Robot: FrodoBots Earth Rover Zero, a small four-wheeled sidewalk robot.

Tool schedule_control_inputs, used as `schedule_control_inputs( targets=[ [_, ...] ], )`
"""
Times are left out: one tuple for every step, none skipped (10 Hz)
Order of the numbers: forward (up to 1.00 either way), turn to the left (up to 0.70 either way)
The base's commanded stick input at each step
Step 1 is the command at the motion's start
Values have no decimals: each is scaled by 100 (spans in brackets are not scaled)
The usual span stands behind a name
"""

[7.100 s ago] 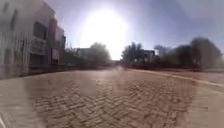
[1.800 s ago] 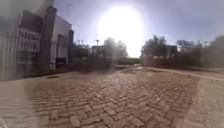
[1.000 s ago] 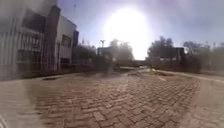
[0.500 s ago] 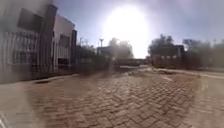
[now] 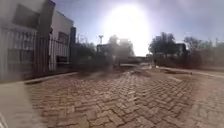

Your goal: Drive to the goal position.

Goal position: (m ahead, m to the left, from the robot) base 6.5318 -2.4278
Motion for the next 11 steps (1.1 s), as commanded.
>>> schedule_control_inputs(
  targets=[
    [100, 0],
    [100, 0],
    [100, 0],
    [100, 0],
    [100, 0],
    [100, 0],
    [100, 0],
    [100, 0],
    [100, 0],
    [100, 0],
    [100, 0]
  ],
)
